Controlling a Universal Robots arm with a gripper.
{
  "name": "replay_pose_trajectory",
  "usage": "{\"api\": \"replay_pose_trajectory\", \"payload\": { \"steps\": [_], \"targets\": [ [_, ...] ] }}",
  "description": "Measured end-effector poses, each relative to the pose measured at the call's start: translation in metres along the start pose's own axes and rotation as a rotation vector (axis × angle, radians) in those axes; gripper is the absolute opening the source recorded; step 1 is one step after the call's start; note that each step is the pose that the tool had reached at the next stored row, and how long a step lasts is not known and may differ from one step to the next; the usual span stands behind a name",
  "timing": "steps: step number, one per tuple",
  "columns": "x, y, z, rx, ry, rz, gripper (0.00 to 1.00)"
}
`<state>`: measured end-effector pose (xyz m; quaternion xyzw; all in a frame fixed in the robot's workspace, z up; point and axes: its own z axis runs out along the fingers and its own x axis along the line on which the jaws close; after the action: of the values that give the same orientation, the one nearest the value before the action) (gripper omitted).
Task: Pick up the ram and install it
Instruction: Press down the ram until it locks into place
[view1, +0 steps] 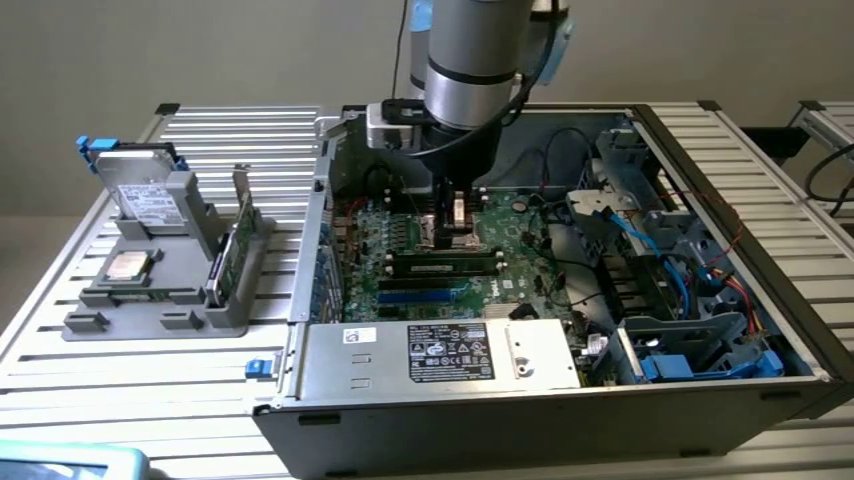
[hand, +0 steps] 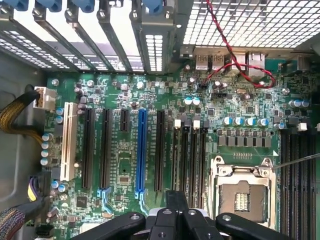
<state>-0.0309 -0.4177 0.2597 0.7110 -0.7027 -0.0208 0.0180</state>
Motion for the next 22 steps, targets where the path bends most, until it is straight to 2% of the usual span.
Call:
{"api": "replay_pose_trajectory", "payload": {
  "steps": [3,10,22],
  "targets": [
    [0.0,0.0016,0.0025,0.0002,-0.0077,0.019,0.11],
    [0.0,0.0043,0.0152,0.0006,-0.0106,0.072,0.11],
    [0.0,0.0178,0.0353,0.0016,-0.0116,0.111,0.11]
  ]
}}
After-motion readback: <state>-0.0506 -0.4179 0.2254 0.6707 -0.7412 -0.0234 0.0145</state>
